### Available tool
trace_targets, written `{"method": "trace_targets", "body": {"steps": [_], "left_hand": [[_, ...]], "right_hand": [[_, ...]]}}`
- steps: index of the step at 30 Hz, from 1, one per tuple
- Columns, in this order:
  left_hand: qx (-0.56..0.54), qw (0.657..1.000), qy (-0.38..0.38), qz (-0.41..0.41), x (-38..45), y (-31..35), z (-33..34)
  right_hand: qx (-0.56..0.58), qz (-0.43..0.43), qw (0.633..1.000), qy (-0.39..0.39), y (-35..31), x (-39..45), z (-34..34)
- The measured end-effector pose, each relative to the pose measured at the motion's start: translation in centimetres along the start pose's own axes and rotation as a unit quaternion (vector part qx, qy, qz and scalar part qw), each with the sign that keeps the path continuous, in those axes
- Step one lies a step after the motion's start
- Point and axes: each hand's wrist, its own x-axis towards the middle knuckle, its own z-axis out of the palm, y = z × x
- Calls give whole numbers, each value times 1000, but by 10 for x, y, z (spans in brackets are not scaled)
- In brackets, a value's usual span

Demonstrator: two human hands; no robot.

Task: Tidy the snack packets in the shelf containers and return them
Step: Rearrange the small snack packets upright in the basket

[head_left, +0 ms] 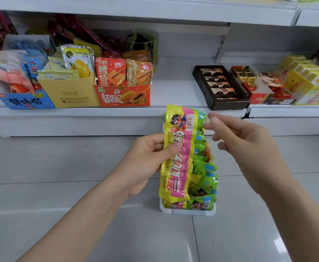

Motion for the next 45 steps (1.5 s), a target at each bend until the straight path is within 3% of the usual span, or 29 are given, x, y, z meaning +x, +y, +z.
{"method": "trace_targets", "body": {"steps": [4, 7, 10, 14, 19, 22, 28, 33, 38, 45], "left_hand": [[7, 999, -32, 4, -2, -4, 7], [11, 998, -55, 14, -5, -7, 5], [103, 992, -50, 56, -7, -7, -3], [164, 979, -18, 116, -1, -2, -9], [187, 976, -61, 90, -1, -16, -9], [263, 963, -26, 56, -8, -36, -17], [418, 907, -9, 47, -29, -68, -32], [397, 915, 14, 74, -38, -78, -31], [393, 913, 43, 103, -45, -85, -32], [398, 909, 59, 110, -43, -85, -33]], "right_hand": [[36, 30, 997, -63, -7, 9, 14], [33, 13, 999, -37, -7, 12, 13], [-14, -49, 999, -15, -16, 14, 0], [-130, -144, 977, -84, -38, 8, -16], [-245, -255, 935, -39, -38, 1, -34], [-197, -237, 951, 2, -37, -3, -48], [-143, -189, 971, 12, -28, -16, -55], [-151, -217, 964, 14, -12, -24, -37], [-206, -191, 960, 6, 11, -28, -28], [-310, -251, 917, -25, 18, -28, -24]]}}
